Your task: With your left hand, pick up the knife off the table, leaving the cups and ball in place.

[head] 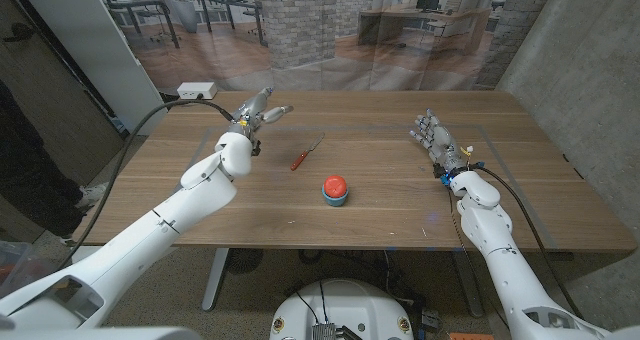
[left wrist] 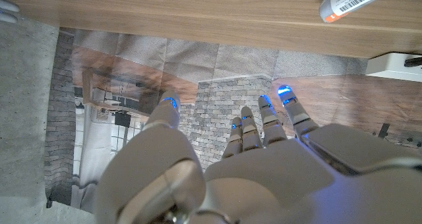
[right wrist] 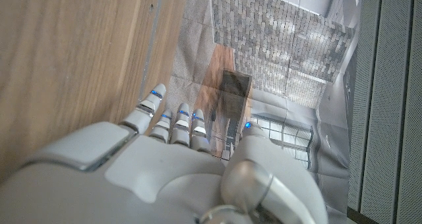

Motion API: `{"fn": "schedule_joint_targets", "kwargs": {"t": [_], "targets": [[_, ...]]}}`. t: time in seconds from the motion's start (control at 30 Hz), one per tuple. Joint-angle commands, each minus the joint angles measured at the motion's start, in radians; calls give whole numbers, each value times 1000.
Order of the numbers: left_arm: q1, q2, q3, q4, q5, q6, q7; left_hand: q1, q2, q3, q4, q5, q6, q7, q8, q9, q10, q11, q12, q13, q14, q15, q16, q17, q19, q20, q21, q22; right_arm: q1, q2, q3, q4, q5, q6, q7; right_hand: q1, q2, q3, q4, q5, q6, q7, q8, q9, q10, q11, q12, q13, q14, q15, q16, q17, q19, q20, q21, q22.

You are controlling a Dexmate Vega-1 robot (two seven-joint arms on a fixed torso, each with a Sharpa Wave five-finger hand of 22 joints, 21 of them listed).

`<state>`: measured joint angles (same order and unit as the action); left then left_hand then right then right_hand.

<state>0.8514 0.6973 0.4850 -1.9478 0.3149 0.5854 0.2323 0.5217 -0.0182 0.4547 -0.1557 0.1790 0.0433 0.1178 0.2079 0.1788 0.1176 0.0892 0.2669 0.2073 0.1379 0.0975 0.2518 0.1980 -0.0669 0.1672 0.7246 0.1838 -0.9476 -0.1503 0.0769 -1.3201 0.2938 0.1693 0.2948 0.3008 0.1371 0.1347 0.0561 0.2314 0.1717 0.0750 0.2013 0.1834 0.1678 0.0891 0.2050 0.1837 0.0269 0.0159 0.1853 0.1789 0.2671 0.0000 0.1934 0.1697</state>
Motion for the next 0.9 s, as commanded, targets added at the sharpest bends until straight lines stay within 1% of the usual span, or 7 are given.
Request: {"fn": "schedule_joint_targets", "kwargs": {"t": [0.03,0.2,0.27,0.4,0.43,0.47,0.9], "targets": [[-80,12,70,-30,22,102,-91,-6,-15,-12,4,0,7,4,2,5,4,6,6,5,14,4,8,7,9,10,-4,5,9,-3,4,14,6,15,12,-1,-5,8,0,-5,7,-1,1,4,7,0,-4,5,10,0,5,5,8,0,1,2],[-113,12,102,-34,37,140,-125,-13,-23,-21,8,1,9,9,0,5,7,12,6,6,23,2,12,11,11,13,-6,6,9,-5,6,18,9,20,16,-1,-5,8,0,-6,10,0,1,4,8,0,-5,5,9,-1,5,5,9,0,1,2],[-130,15,125,-41,55,164,-143,-16,-28,-25,9,2,10,10,0,5,10,16,7,7,26,2,14,12,17,16,-5,6,10,-6,8,20,10,23,18,-1,-5,8,0,-6,10,0,1,4,8,0,-5,5,9,-1,5,5,9,0,1,2],[-144,16,148,-55,79,202,-157,-23,-36,-36,13,5,16,15,-1,5,28,16,12,10,50,-2,27,19,39,18,-1,7,12,-5,9,25,12,26,21,-2,-6,8,0,-6,12,0,1,4,8,0,-5,5,9,-1,5,5,9,0,1,2],[-144,16,148,-55,80,203,-157,-25,-38,-39,14,6,20,16,0,5,32,19,14,10,52,-2,28,20,44,17,0,7,12,-5,9,25,13,26,21,-2,-6,9,0,-7,12,0,1,4,27,8,2,5,9,0,4,5,8,0,1,2],[-150,17,158,-62,88,222,-166,-25,-39,-41,15,6,22,17,1,6,37,19,15,11,56,-1,31,21,45,17,0,7,13,-5,9,28,14,28,24,-2,-6,9,0,-7,12,0,0,4,28,8,2,5,9,-1,4,5,8,0,1,2],[-189,22,217,-109,117,349,-247,-18,-30,-44,16,10,27,30,-1,6,50,31,20,16,65,8,41,30,53,29,-2,9,34,-21,11,55,25,42,71,-4,-7,9,0,-9,14,0,0,4,30,9,1,5,13,5,6,5,9,1,1,2]]}}
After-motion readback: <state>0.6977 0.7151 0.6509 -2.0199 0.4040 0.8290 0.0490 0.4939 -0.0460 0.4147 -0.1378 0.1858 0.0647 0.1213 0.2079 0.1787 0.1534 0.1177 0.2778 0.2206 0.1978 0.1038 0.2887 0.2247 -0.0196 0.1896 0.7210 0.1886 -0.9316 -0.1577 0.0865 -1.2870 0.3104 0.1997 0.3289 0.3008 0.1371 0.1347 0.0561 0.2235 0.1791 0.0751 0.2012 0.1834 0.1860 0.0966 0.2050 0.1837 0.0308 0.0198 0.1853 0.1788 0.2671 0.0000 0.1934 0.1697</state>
